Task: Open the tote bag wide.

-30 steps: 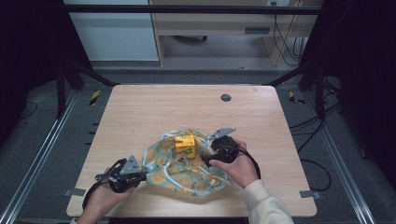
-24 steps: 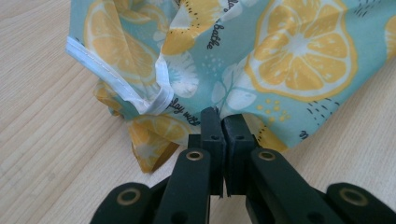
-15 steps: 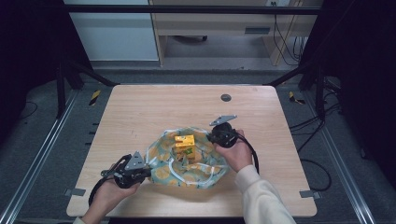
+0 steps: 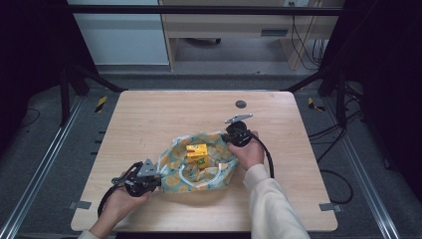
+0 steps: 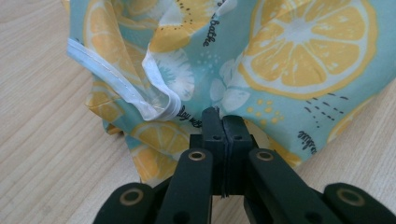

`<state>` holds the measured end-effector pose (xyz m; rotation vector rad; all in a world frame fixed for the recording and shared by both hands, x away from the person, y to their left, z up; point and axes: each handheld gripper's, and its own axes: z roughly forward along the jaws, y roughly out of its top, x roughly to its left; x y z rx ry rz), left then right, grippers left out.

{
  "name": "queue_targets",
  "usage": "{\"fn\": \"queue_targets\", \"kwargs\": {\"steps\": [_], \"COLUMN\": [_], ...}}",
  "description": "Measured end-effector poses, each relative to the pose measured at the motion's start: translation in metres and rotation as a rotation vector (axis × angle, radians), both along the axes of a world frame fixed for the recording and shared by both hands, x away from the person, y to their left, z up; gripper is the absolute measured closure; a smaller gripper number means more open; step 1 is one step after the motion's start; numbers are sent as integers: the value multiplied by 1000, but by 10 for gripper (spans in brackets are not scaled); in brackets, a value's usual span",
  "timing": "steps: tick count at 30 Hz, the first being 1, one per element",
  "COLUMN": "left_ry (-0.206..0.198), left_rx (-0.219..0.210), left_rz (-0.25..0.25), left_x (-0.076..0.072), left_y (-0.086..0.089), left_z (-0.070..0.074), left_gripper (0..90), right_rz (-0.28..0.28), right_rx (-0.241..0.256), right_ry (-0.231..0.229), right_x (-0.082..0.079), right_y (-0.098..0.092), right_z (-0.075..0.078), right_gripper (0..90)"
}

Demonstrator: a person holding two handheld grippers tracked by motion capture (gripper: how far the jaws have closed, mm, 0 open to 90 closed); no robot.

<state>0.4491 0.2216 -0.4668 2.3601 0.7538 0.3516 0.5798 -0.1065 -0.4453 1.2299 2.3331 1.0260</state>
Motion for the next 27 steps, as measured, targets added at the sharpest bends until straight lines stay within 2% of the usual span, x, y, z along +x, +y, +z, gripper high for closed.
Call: {"fn": "queue_targets", "kwargs": {"steps": [9, 15, 17, 21, 22, 23, 27], "left_ry": [15, 17, 14, -23, -23, -41, -79], "left_rx": [48, 62, 62, 50, 50, 48, 26], "left_rz": [-27, -42, -41, -15, -15, 3, 42], "left_x": [-4, -9, -9, -11, -11, -11, -14], "left_y": [-2, -4, -4, 0, 0, 2, 7], "left_z": [-6, -7, -7, -4, -4, -3, 3], "left_gripper": [898, 899, 896, 843, 817, 782, 649], "right_rz": [-34, -39, -39, -51, -51, -46, -58], "right_rx": [-17, -54, -52, -30, -30, -30, 9], "right_ry": [54, 62, 62, 30, 30, 8, -35], "right_x": [5, 7, 7, 4, 4, 1, -7], "right_y": [-8, -7, -7, -9, -9, -10, -15], "right_z": [-14, -16, -17, -10, -10, -2, 12], "right_gripper": [883, 874, 866, 598, 598, 509, 398]}}
